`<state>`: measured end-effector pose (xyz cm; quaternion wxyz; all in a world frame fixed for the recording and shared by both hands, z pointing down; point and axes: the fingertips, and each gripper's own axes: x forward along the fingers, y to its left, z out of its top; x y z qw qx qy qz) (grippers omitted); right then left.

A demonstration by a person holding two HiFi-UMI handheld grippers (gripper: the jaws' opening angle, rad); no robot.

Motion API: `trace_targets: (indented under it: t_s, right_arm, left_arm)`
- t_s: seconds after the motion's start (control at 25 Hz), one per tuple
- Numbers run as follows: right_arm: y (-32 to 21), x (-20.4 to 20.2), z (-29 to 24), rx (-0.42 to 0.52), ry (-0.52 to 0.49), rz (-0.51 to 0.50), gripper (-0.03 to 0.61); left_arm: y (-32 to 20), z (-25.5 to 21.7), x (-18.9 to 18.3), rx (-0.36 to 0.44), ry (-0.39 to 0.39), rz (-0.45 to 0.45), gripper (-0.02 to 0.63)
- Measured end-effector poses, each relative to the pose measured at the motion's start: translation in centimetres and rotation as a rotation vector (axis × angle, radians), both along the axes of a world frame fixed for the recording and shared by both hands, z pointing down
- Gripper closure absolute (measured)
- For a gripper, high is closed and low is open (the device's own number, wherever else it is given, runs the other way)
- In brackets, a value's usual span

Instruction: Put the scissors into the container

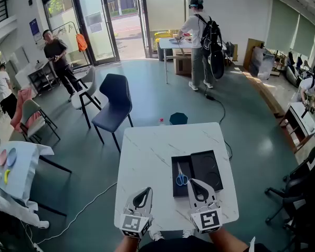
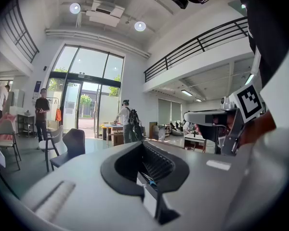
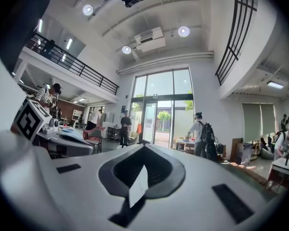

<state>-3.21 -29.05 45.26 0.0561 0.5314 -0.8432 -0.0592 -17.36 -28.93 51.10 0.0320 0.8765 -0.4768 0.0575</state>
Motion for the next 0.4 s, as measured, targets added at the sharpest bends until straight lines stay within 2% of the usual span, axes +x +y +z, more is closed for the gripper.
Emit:
trace_targets:
  t_s: [0.4]
  right_arm:
    - [0.59,0.22,-0.19,-0.019,-0.043,0.019,0.571]
  left_arm:
    - [0.85,-0.33,-0.13,0.0,-0.001,-0.004,0.606]
